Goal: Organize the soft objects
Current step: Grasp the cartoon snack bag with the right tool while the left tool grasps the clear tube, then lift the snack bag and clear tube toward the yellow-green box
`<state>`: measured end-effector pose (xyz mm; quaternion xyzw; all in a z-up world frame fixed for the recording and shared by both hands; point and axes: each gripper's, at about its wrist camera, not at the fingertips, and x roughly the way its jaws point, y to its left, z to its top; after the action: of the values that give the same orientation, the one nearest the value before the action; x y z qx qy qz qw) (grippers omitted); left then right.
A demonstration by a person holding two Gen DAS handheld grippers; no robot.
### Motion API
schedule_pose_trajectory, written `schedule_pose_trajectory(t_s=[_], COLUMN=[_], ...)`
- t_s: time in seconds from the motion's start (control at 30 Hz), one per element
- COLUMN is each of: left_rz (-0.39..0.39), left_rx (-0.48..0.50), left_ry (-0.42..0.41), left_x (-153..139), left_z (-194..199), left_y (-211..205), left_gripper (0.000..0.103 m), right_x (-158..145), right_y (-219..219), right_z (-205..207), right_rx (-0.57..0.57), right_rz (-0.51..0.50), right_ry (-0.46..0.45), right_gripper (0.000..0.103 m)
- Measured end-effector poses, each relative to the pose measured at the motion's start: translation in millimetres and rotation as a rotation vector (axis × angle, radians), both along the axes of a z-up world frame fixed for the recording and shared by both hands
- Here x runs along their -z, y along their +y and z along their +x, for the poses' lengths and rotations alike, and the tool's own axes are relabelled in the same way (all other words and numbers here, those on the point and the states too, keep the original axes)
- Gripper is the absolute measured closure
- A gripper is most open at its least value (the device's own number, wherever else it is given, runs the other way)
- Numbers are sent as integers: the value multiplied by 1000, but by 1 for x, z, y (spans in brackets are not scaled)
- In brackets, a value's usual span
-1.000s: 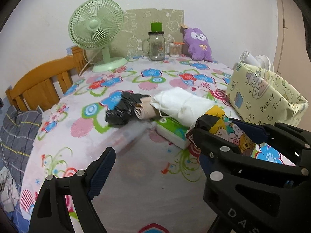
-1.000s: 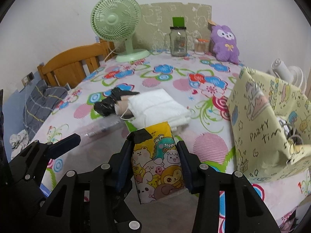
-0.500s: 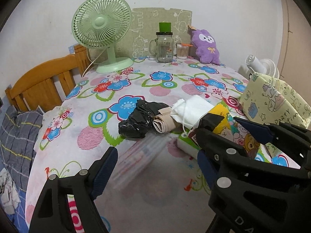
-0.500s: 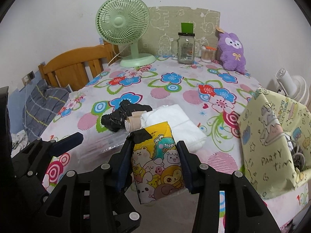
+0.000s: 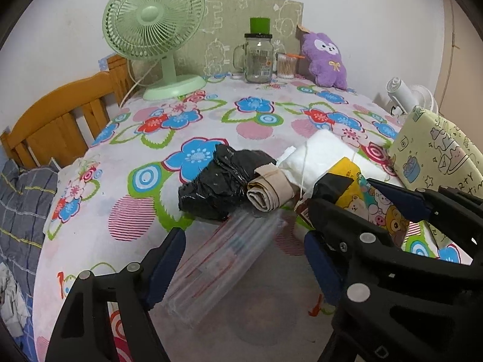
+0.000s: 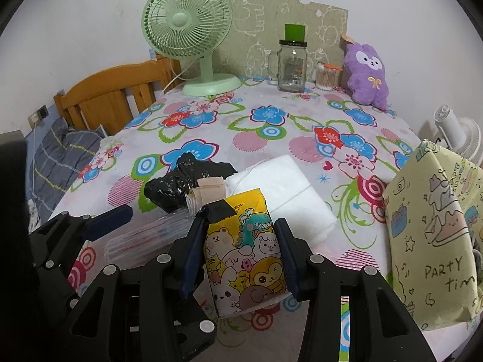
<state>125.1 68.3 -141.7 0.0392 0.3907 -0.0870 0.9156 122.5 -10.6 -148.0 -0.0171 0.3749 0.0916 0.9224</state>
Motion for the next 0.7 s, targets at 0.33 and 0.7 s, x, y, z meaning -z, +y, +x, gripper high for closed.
schedule_pose_trajectory(t_s=[0.33, 0.7], left_rz=[23, 1], left_rx=[-12, -38], left_ry=[68, 65], left_x=[12, 11], left_z=[6, -6], left_y=[4, 3], left_gripper=[48, 72], right_x=[5, 5], right_y=[3, 3], right_z=[3, 0], right_rx=[-7, -10], right_rz=[-5, 3], right_ry=[9, 4], right_gripper=[54, 54])
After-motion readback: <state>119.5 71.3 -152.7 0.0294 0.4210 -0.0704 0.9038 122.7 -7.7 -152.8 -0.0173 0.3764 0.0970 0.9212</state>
